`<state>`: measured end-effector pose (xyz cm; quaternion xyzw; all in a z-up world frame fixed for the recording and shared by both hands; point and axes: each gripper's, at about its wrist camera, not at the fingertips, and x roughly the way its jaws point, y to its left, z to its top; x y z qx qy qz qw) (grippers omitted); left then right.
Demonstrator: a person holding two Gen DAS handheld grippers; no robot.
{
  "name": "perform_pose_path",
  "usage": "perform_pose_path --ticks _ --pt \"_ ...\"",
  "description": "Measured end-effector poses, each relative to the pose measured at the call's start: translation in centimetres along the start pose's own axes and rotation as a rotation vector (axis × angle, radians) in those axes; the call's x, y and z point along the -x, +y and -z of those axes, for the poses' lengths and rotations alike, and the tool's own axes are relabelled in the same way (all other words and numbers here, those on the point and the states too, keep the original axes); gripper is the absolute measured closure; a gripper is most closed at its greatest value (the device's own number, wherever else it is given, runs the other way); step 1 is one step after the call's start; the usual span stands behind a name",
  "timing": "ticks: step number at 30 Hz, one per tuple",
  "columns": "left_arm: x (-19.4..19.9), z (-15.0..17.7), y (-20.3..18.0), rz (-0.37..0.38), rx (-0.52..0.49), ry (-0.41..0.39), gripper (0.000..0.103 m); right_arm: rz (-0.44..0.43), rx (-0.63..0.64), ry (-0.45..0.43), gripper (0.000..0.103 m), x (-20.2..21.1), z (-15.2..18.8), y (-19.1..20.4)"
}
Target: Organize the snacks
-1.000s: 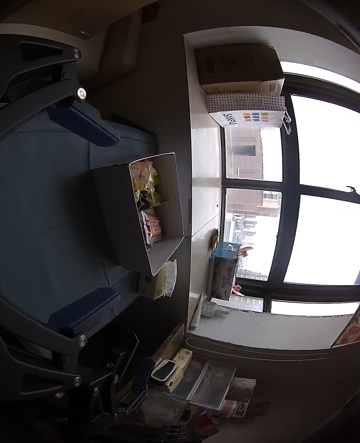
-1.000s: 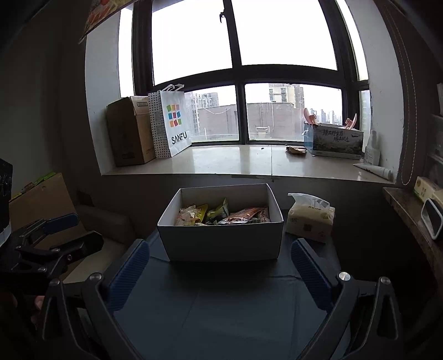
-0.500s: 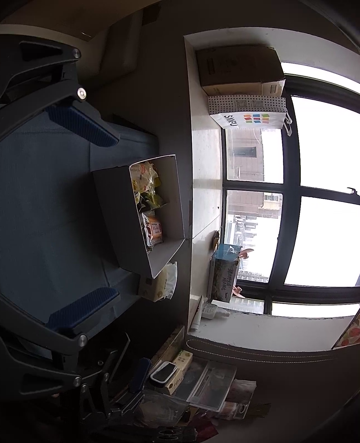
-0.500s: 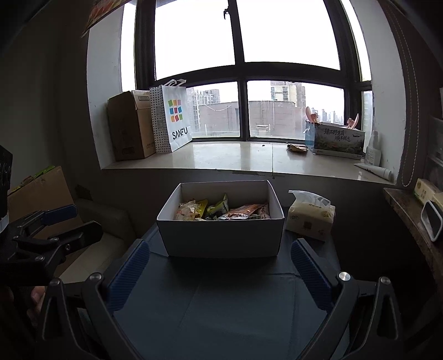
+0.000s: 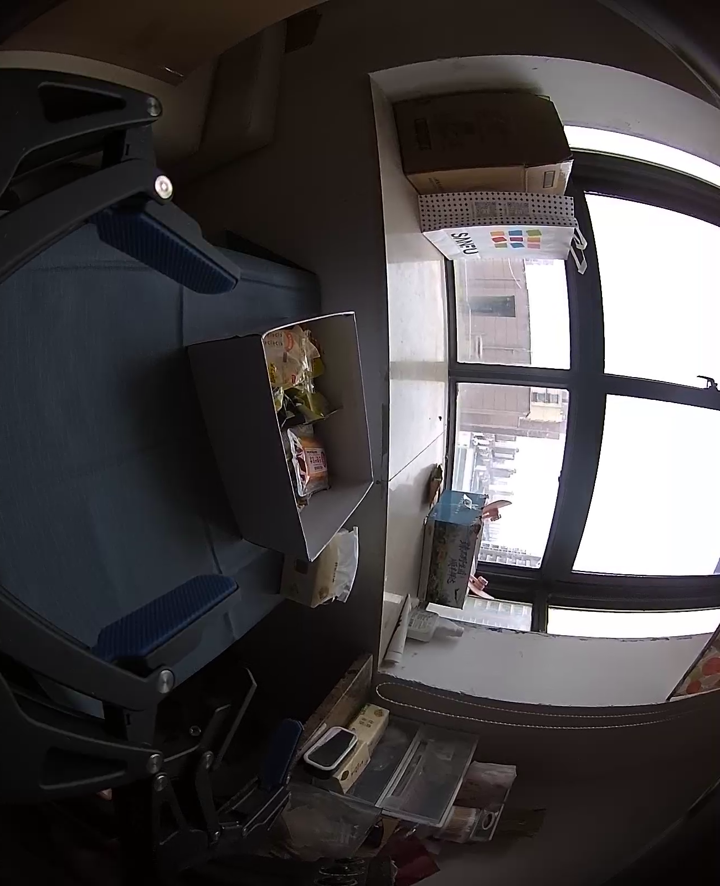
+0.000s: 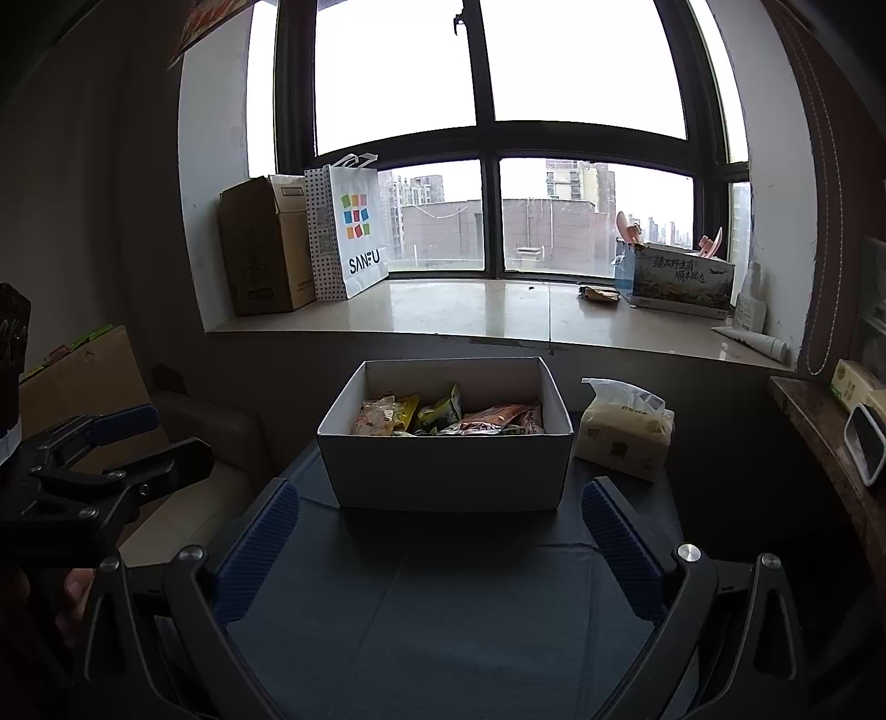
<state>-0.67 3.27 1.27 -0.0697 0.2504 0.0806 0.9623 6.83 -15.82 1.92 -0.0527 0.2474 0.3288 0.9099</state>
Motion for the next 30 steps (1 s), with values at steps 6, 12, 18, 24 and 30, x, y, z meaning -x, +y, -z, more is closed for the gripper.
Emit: perform_pose_path --ticks 6,12,18,24,30 --pt "-0.13 -0.09 0.06 -0.002 -0.001 0.003 0.0 -0.002 0.002 0.007 0.0 -0.12 0.03 0.08" --pt "-0.23 -0.06 0.02 -0.003 -0.008 0.008 0.0 -0.002 -0.001 0.006 0.0 -0.06 0.1 0.03" --pt "-0.24 0.03 -0.15 -0.002 -0.012 0.01 0.0 -0.006 0.003 0.013 0.0 -0.14 0.12 0.12" --pt "-0.32 -0.03 -0.25 -0.001 -0.018 0.012 0.0 -0.007 0.003 0.012 0.0 -0.08 0.17 0.18" --pt "-0.39 0.1 -0.31 0.0 -0.02 0.015 0.0 -0.006 0.002 0.014 0.0 -0.11 0.19 0.17"
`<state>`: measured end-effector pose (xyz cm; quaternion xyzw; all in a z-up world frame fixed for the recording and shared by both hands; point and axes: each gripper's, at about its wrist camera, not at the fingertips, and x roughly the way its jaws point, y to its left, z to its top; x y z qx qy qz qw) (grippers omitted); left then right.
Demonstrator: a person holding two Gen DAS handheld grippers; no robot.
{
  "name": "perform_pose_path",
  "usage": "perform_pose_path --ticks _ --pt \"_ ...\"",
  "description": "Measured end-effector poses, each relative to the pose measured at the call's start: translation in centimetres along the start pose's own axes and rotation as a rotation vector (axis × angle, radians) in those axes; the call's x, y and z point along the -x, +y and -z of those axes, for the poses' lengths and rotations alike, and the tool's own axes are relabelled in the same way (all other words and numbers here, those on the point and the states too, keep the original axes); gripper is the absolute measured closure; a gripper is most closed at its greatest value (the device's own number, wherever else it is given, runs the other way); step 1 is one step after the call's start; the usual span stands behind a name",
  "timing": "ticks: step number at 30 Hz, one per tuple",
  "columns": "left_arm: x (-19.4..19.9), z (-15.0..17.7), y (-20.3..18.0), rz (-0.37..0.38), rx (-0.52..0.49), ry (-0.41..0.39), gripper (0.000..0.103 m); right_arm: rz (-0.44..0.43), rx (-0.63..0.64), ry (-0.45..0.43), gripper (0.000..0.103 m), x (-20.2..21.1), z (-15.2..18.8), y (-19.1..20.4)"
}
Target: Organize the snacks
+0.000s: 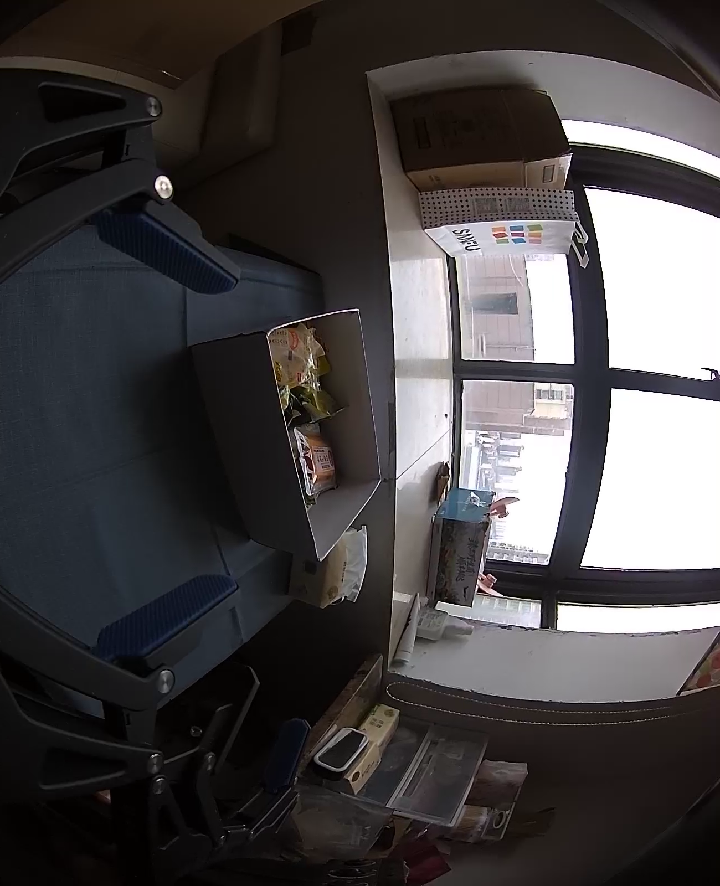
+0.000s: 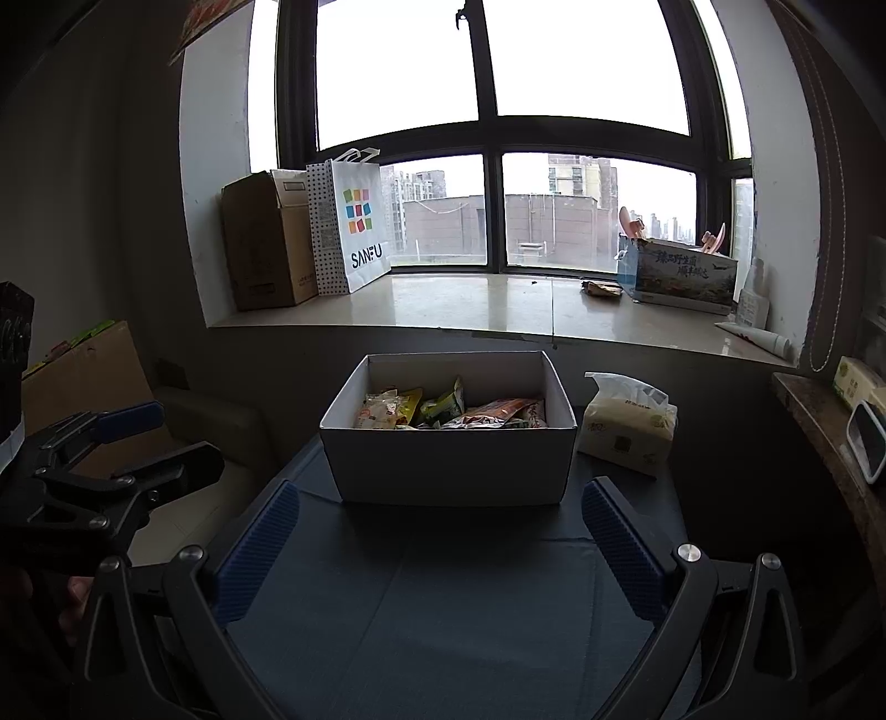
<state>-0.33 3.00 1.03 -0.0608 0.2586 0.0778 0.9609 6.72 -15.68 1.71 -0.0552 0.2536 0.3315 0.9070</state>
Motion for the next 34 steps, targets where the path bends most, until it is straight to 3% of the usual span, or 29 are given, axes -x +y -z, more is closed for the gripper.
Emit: perform_pose_path --ticks 34 --pt "-0.06 0.3 -0.23 0.007 -0.017 -0.001 0.0 0.001 0.006 0.007 0.0 -0.06 0.17 -0.05"
